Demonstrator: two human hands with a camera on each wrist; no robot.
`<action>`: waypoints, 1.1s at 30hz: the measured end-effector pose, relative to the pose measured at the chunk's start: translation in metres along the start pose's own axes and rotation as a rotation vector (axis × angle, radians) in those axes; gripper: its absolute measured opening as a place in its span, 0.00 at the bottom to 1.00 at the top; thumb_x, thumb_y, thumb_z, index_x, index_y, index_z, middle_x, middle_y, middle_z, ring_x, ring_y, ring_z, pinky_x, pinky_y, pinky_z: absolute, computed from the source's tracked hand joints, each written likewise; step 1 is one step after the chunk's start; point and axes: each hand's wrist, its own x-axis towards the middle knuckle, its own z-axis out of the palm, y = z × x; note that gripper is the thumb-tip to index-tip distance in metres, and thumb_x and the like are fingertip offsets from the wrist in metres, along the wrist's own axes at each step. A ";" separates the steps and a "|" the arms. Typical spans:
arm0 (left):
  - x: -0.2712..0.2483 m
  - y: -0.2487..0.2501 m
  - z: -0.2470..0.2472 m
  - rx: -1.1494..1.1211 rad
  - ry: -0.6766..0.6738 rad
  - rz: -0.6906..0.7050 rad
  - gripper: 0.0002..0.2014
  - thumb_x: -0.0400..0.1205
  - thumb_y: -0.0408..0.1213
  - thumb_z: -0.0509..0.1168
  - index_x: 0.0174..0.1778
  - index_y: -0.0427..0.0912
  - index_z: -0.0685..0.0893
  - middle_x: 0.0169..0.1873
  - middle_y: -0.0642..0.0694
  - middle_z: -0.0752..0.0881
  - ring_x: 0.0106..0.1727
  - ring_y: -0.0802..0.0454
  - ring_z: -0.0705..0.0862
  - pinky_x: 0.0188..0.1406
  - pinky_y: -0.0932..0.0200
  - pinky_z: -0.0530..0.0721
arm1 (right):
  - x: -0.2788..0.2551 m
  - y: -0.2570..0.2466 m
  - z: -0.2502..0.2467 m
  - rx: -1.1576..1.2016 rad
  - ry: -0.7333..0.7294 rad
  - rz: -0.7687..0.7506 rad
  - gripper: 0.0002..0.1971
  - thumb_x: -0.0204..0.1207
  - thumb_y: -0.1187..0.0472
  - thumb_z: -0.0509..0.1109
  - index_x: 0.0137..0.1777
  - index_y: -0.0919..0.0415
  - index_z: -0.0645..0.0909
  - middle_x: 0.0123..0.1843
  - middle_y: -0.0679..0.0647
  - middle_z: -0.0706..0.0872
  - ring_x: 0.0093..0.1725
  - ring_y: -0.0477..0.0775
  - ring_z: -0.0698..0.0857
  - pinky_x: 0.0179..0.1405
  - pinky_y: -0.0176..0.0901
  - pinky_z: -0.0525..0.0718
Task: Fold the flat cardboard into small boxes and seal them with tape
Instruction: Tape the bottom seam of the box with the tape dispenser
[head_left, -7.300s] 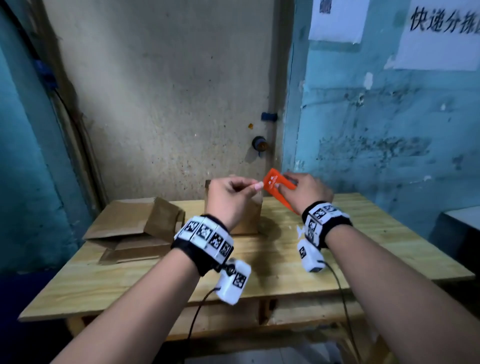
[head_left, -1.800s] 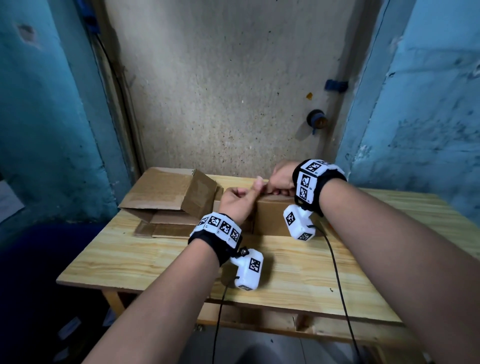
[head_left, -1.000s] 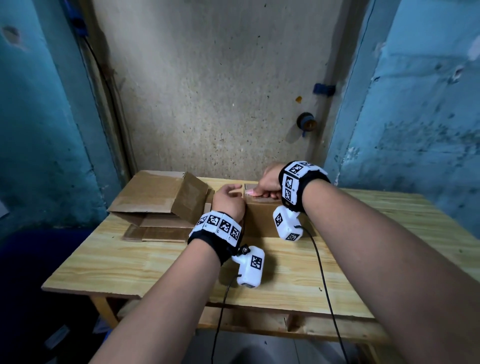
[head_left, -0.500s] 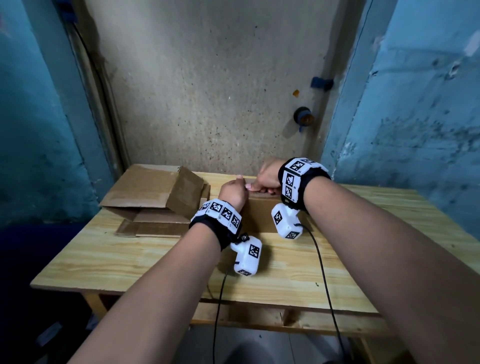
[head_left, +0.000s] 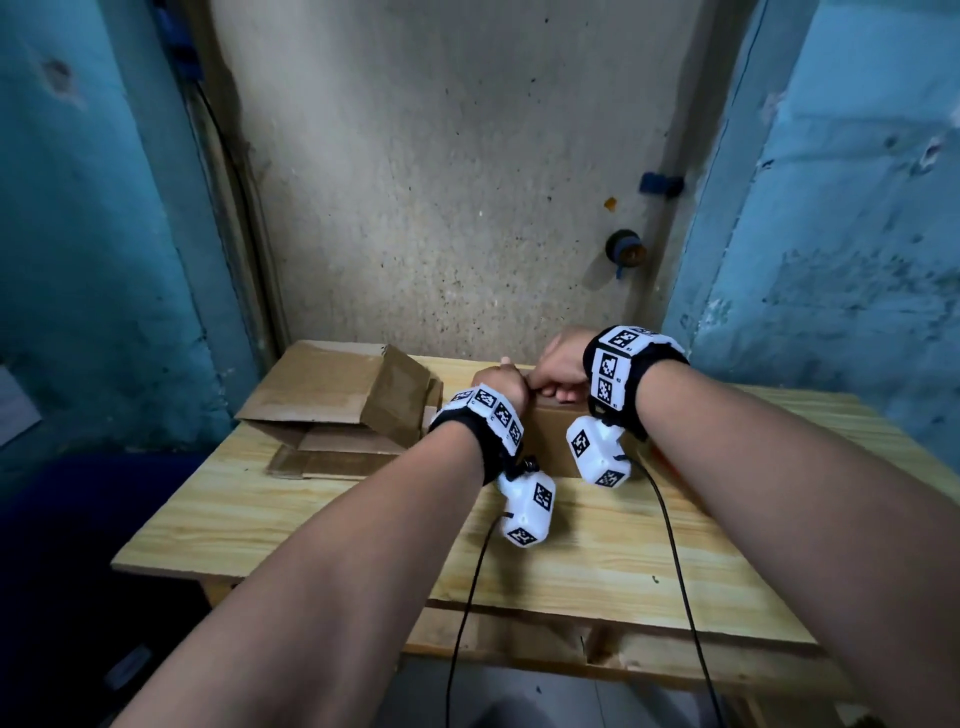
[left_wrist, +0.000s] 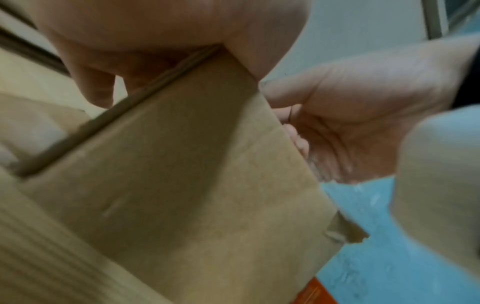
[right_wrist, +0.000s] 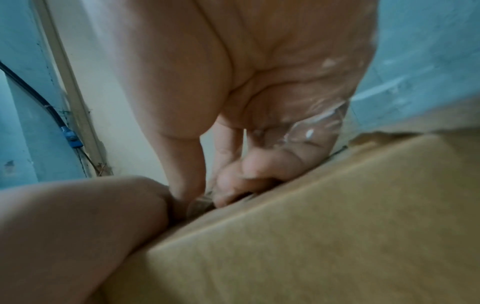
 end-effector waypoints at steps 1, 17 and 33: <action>0.002 0.000 0.000 0.074 0.012 0.020 0.21 0.94 0.38 0.49 0.73 0.28 0.79 0.72 0.31 0.81 0.74 0.35 0.78 0.71 0.51 0.74 | 0.001 -0.002 0.000 -0.007 -0.028 0.013 0.14 0.81 0.62 0.76 0.33 0.62 0.82 0.24 0.54 0.83 0.16 0.46 0.77 0.18 0.34 0.78; 0.013 0.003 -0.002 0.378 0.048 0.171 0.26 0.90 0.36 0.53 0.84 0.29 0.65 0.73 0.36 0.79 0.68 0.39 0.84 0.52 0.53 0.80 | -0.010 0.041 -0.047 0.196 -0.061 0.174 0.07 0.84 0.63 0.76 0.51 0.68 0.85 0.24 0.58 0.88 0.18 0.46 0.86 0.21 0.34 0.86; -0.004 0.012 -0.003 0.570 -0.004 0.125 0.23 0.94 0.33 0.45 0.85 0.28 0.61 0.79 0.34 0.75 0.73 0.39 0.80 0.66 0.55 0.78 | -0.053 0.040 -0.057 0.216 0.418 -0.097 0.17 0.76 0.47 0.83 0.39 0.62 0.91 0.32 0.54 0.93 0.34 0.51 0.89 0.44 0.43 0.85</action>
